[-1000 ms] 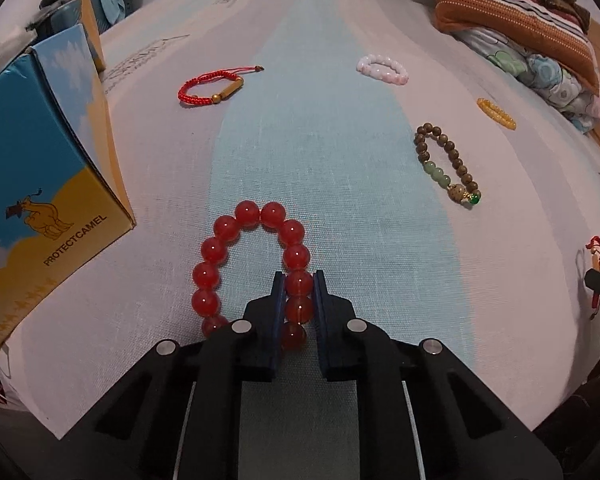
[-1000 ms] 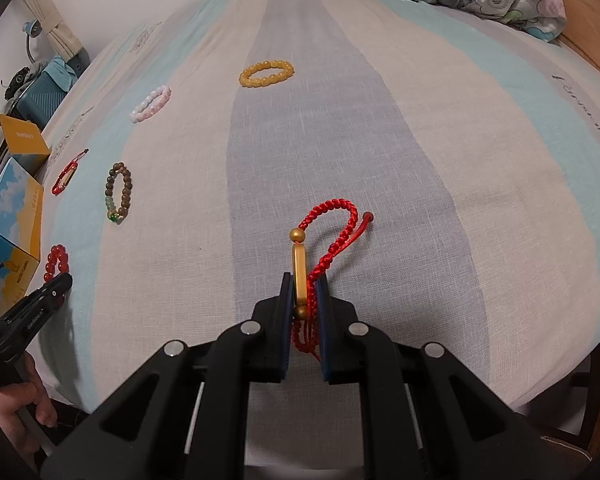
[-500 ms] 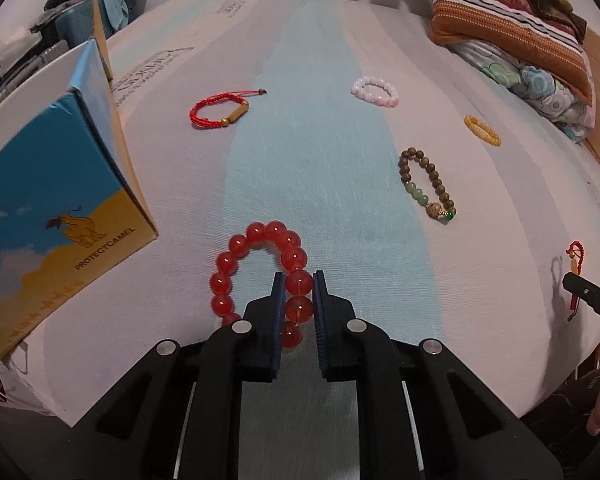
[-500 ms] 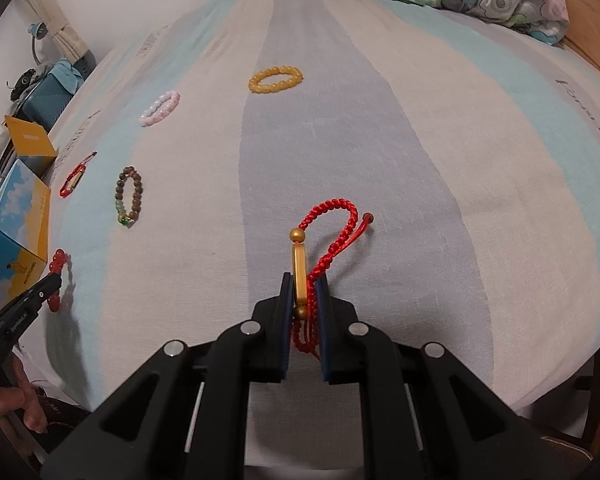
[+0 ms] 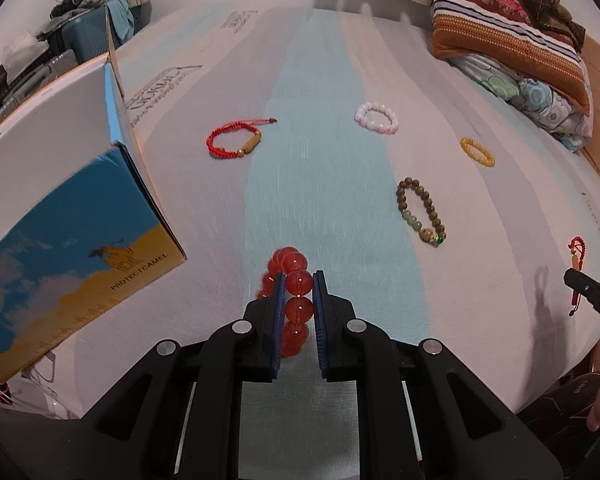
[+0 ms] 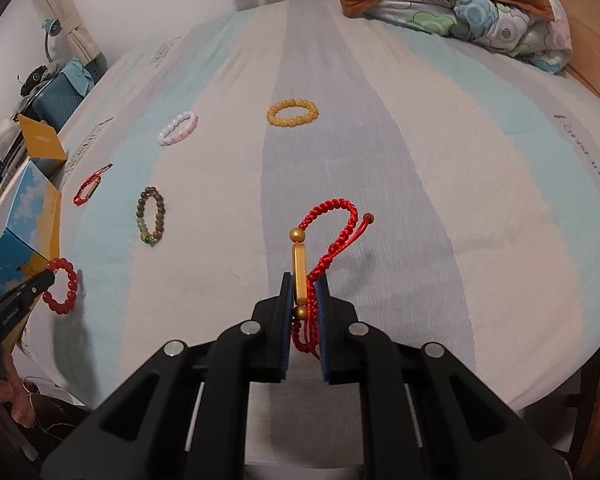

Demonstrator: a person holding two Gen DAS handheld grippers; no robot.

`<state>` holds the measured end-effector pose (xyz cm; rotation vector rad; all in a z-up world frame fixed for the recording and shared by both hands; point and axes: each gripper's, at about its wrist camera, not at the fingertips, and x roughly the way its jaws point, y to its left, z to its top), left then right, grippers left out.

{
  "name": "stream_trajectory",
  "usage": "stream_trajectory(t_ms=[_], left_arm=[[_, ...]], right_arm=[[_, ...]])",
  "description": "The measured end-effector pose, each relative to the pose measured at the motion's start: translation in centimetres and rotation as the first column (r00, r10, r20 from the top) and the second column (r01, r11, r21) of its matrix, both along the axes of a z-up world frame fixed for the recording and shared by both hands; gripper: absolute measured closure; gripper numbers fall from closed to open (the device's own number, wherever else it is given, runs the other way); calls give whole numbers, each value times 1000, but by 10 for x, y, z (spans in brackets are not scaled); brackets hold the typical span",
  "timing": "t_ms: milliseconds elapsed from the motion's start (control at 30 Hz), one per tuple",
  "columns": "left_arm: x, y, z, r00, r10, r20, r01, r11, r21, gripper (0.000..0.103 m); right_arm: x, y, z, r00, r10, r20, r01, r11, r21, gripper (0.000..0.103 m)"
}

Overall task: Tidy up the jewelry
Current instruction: 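Carry the red bead bracelet and red cord bracelet over the white box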

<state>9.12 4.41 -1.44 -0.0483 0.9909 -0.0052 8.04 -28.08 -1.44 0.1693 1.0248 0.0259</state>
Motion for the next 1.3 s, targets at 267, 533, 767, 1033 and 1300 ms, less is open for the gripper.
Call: stream_trajectory(t_ms=[267,533,767,1033,1300], left_arm=[[-3,6,21,1000,5,18,-4,1000,-18,91],[-7,23,51,998,28,53,-27,999,-20,91],[-14,53,76,994,79,73,-78,997,-25,91],[-21,100,110,983,139,116,-136,990,-37,91],[-33,146,135,970,194,147,-189,981,-50,91]], right_arm=[[3,19,21,999,35,28,-34,999,-17,93],[12,55,53,993,91,70,-90,996,-26,93],[20,99,73,983,157,94,-154,987,-38,93],[29,169,103,958,257,128,-251,966,-60,93],[37,247,131,919,358,162,-350,934,-75,93]])
